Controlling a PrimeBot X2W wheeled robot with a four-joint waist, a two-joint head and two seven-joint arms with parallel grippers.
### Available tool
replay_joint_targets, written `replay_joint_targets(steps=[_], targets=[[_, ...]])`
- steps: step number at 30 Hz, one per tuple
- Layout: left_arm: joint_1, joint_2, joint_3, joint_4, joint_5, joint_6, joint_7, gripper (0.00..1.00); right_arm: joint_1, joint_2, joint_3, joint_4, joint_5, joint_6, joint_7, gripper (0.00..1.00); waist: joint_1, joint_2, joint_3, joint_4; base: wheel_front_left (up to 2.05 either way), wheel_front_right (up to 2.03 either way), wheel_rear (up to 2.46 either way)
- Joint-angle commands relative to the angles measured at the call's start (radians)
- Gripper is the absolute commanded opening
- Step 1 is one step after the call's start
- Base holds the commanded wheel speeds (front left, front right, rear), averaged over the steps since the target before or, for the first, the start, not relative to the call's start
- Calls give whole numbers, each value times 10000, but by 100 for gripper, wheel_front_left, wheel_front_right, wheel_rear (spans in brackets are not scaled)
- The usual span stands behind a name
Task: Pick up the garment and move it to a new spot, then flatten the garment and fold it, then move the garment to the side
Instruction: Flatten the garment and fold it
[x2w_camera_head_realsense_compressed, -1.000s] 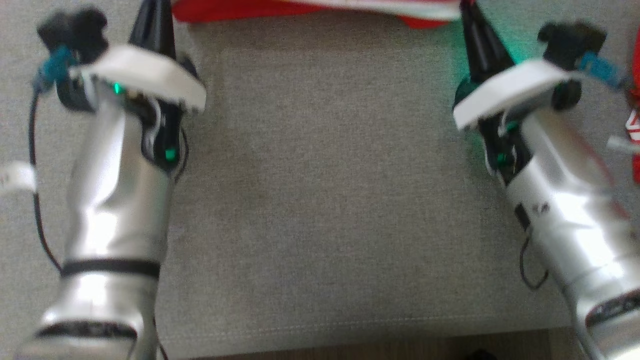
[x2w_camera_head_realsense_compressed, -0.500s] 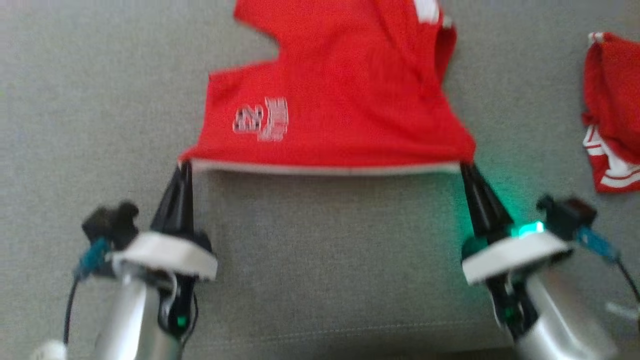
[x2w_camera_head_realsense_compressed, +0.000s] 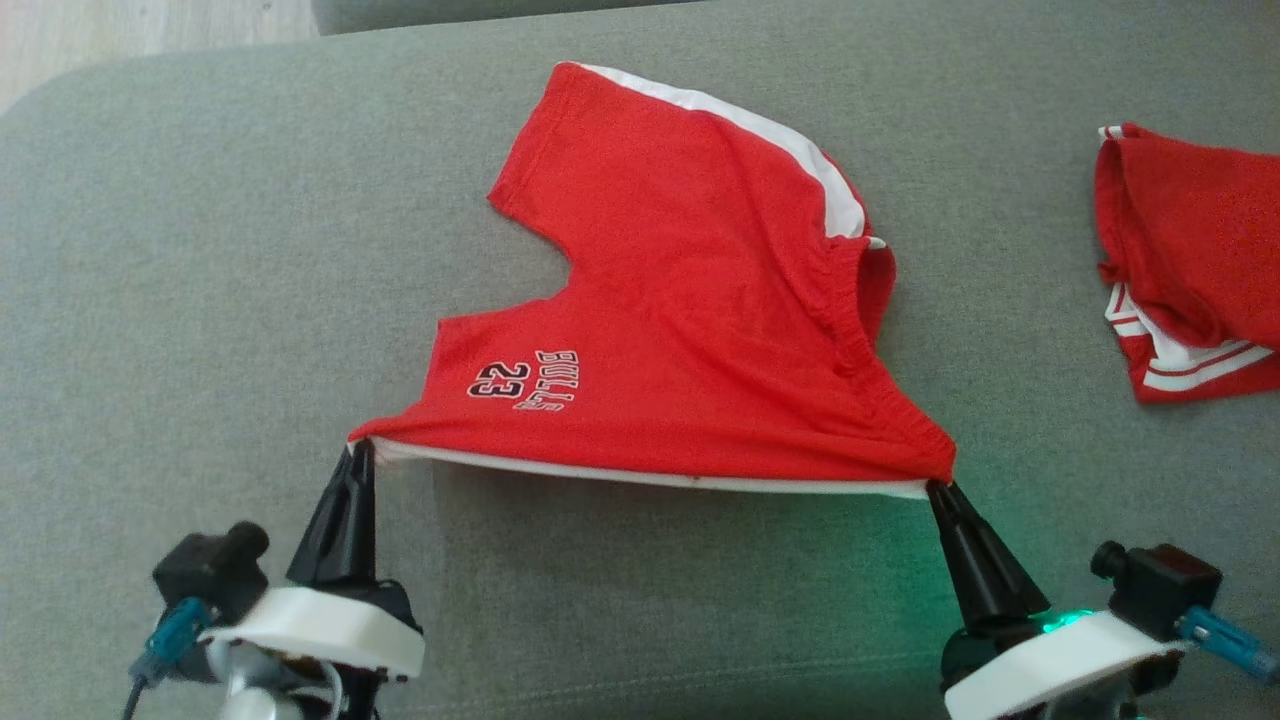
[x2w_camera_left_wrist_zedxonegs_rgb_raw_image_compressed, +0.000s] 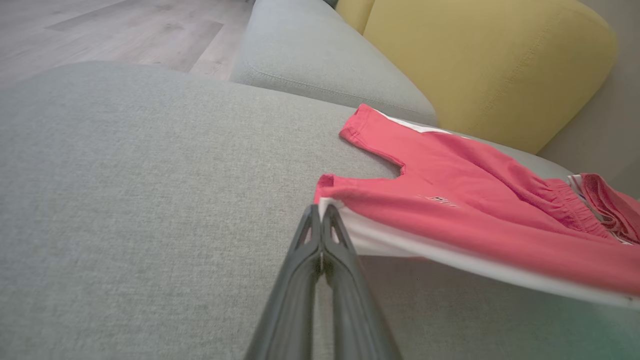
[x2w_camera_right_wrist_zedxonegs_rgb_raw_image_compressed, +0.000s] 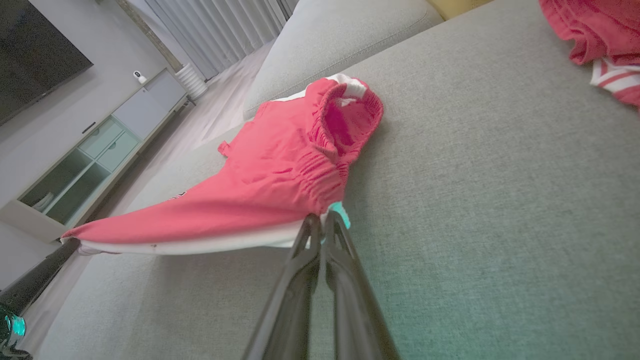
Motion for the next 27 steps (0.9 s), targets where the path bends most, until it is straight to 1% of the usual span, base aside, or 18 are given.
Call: replay_joint_targets(steps=[1, 7, 10, 15, 19, 27], targets=[[-249, 241, 463, -396, -36, 118, -17, 0, -126, -78, 2, -408, -48, -9, -8, 0, 1, -1, 20, -15, 0, 0, 0], [-997, 477, 205, -697, 70, -41, 354, 0, -434, 159, 55, -772, 356, -9, 226, 0, 1, -1, 422, -139, 0, 0, 0], [-1843, 671, 116, -536, 79, -178, 567, 0, -945, 209, 130, -686, 550, -9, 203, 0, 1, -1, 829, -222, 0, 0, 0], [-3566, 984, -38, 38, 138, -357, 863, 0, -2283, 260, 462, -307, 971, -9, -56, 0, 1, -1, 1601, -494, 0, 0, 0], [-5152, 1118, -189, 907, 66, -493, 1098, 0, -3349, 280, 680, 138, 1317, -9, -319, 0, 1, -1, 2116, -644, 0, 0, 0], [-8387, 1470, -742, 3269, -80, -725, 1154, 0, -5212, 290, 1028, 1153, 1986, -9, -968, 0, 1, -1, 2831, -1175, 0, 0, 0]])
